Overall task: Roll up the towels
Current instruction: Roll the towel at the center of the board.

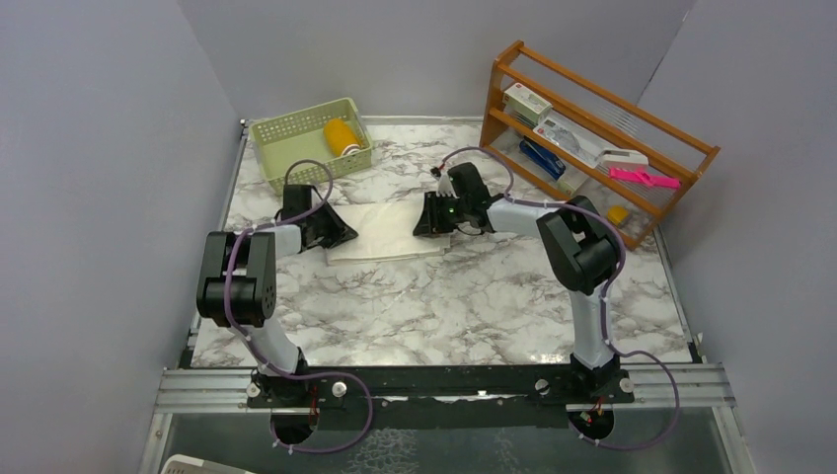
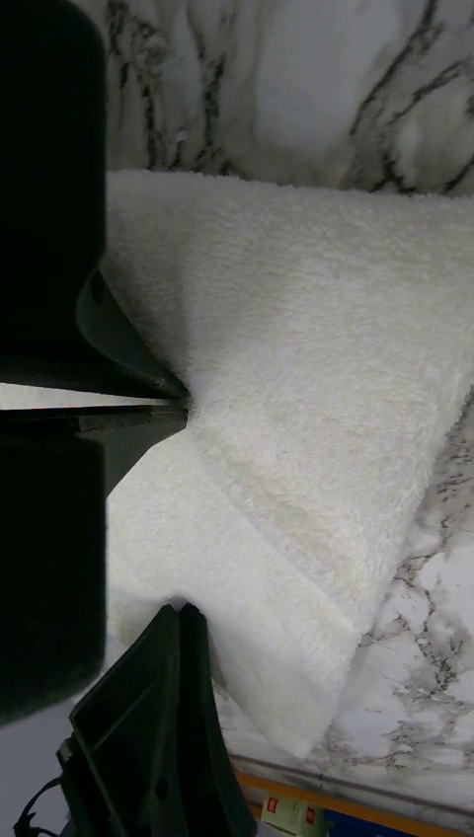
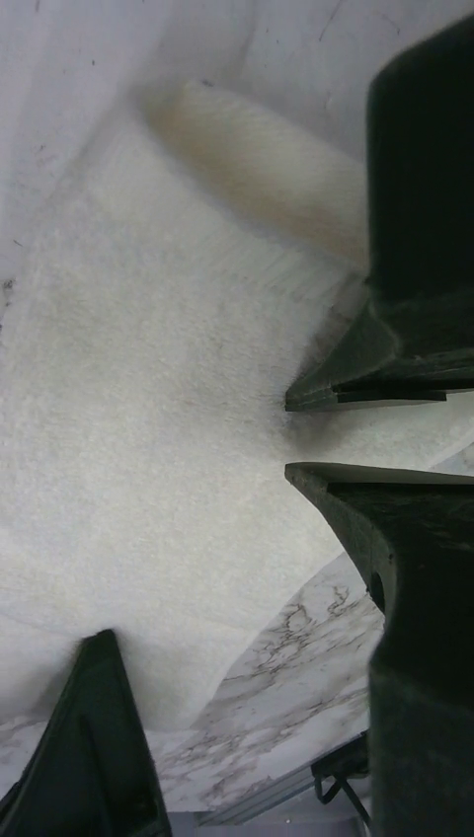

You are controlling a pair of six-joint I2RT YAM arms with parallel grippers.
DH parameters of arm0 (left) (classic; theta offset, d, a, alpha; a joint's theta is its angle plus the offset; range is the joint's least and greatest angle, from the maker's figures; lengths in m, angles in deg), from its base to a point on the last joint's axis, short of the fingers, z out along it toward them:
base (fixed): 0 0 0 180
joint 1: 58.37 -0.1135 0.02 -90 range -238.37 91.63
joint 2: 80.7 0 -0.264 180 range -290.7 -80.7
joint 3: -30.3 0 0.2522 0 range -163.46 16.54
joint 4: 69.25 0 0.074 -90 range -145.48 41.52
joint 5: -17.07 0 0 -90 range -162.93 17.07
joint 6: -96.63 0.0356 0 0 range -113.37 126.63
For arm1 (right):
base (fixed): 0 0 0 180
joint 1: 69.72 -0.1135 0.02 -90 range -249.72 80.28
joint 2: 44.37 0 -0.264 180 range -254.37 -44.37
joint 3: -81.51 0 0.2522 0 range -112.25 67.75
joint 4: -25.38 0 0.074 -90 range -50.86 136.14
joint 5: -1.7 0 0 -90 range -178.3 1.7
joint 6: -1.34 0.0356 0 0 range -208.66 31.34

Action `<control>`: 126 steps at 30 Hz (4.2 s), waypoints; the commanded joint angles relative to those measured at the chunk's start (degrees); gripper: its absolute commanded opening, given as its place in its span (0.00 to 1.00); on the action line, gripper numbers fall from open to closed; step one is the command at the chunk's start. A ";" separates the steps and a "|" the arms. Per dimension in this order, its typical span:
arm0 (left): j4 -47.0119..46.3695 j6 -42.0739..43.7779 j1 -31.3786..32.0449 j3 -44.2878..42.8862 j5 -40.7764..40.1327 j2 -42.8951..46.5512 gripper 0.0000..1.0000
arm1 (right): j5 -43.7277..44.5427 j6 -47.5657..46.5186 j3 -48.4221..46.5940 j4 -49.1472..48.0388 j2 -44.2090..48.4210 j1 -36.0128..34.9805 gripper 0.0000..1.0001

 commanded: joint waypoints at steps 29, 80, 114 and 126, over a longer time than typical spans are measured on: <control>-11.26 -12.58 37.39 6.98 -24.94 17.35 0.34 | -5.97 -22.81 -40.65 27.18 -9.59 4.82 0.58; 4.63 5.24 6.91 10.11 7.30 16.45 0.60 | 7.27 -80.56 35.31 -6.64 24.74 -16.70 0.68; 12.49 15.00 6.83 4.25 24.05 25.97 0.61 | -24.94 -42.87 0.41 22.44 8.04 -11.10 0.01; 2.86 8.72 6.87 10.13 28.22 28.28 0.60 | -36.09 -37.16 -18.11 35.61 -8.31 -6.16 0.01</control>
